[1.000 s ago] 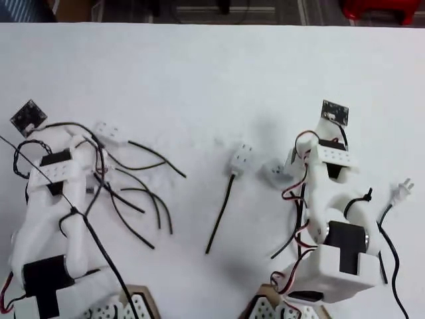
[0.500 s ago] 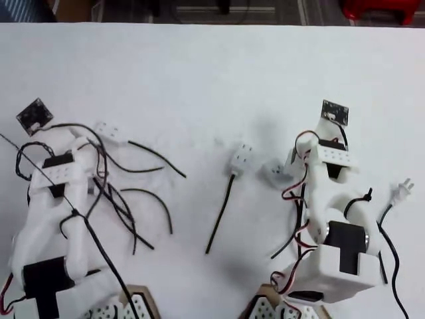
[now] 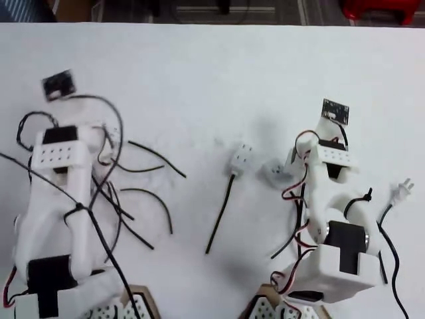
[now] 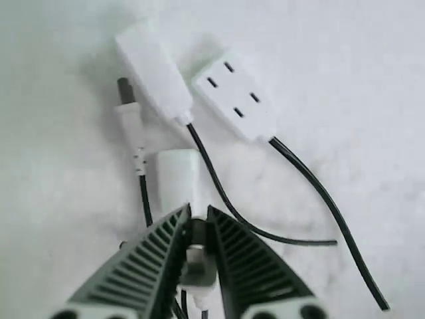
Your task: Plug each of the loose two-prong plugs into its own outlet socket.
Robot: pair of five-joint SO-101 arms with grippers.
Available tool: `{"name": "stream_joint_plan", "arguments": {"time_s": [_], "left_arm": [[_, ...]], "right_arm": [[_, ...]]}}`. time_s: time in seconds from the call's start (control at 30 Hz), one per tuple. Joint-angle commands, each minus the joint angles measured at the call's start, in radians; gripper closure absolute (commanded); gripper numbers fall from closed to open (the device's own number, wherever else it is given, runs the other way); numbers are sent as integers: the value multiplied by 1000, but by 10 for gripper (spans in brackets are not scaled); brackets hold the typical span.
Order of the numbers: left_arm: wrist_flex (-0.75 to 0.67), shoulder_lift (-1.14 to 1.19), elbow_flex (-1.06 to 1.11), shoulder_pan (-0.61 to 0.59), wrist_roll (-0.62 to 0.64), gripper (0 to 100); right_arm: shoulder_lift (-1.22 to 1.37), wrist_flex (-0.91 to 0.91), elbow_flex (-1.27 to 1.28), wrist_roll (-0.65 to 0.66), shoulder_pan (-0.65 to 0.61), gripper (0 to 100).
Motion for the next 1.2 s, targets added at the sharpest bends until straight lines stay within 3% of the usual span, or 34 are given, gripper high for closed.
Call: {"name": "stream_joint_plan", "arguments": {"time_s": [0.0, 0.17, 0.43, 0.7, 0.93, 1.17], "left_arm": [[115, -8, -107, 88, -87, 976], [144, 2, -74, 222, -212, 976], [-101, 4, 195, 364, -342, 976], [-235, 4, 350, 584, -404, 976], [-229, 4, 374, 555, -407, 960], [-158, 1, 376, 513, -408, 739]], "right_arm": [[-5, -22, -32, 3, -8, 868], [-5, -22, -31, 3, -5, 868], [-5, -19, -31, 3, -2, 868], [-4, -18, -31, 3, -2, 868], [-4, -16, -29, 3, -4, 868], [-4, -16, -18, 5, -8, 868]]}}
